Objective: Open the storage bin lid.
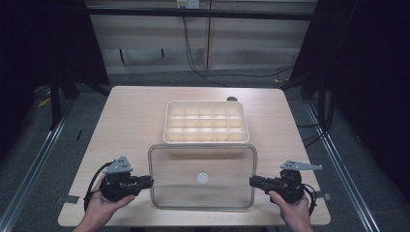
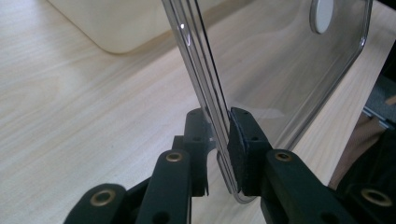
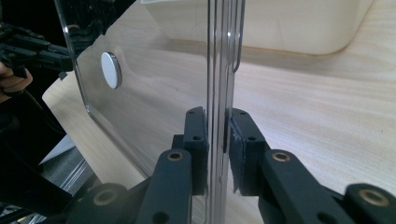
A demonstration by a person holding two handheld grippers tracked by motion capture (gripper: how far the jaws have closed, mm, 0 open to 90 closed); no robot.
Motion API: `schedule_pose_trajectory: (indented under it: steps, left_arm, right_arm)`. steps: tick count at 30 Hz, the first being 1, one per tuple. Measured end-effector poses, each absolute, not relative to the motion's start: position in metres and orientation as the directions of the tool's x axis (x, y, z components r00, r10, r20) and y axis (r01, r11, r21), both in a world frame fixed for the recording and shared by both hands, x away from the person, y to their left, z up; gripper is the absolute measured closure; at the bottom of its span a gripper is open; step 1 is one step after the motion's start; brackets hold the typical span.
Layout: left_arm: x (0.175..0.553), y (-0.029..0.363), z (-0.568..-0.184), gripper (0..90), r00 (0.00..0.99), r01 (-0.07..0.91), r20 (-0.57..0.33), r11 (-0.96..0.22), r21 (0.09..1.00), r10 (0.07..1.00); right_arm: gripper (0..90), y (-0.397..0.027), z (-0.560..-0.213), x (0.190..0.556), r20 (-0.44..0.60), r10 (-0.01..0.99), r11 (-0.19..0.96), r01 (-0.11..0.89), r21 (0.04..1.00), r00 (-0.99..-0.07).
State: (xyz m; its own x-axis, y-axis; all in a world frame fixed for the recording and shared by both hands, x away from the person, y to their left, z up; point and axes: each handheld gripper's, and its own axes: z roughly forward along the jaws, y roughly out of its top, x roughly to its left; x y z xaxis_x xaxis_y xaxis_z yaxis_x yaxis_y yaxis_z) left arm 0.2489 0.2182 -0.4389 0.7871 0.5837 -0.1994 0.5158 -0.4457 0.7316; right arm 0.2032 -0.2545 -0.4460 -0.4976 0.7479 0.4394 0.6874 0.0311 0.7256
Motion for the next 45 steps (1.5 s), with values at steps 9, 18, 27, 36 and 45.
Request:
schedule_pose_trajectory:
  steps: [9, 18, 27, 36, 45]
  left_arm:
    - [0.248, 0.215, -0.444, 77.2, 0.8, 0.506, -0.192, -0.467, 0.725, 0.569]
    - [0.251, 0.216, -0.447, 76.1, 0.801, 0.51, -0.205, -0.461, 0.726, 0.563]
    - [0.257, 0.214, -0.449, 74.4, 0.796, 0.525, -0.215, -0.468, 0.711, 0.566]
    - [0.261, 0.209, -0.457, 73.8, 0.789, 0.523, -0.173, -0.497, 0.693, 0.589]
    - [0.269, 0.211, -0.463, 73.4, 0.801, 0.539, -0.256, -0.468, 0.701, 0.541]
  right_arm:
    - [78.4, -0.257, -0.458, 0.201, 0.442, 0.763, 0.035, 0.712, 0.701, -0.472]
    - [76.8, -0.253, -0.459, 0.199, 0.403, 0.787, 0.06, 0.708, 0.703, -0.467]
    - [73.3, -0.25, -0.46, 0.21, 0.368, 0.802, 0.105, 0.717, 0.689, -0.471]
    - [69.5, -0.249, -0.468, 0.216, 0.362, 0.806, 0.116, 0.725, 0.679, -0.469]
    - [68.4, -0.248, -0.474, 0.22, 0.372, 0.81, 0.107, 0.738, 0.666, -0.453]
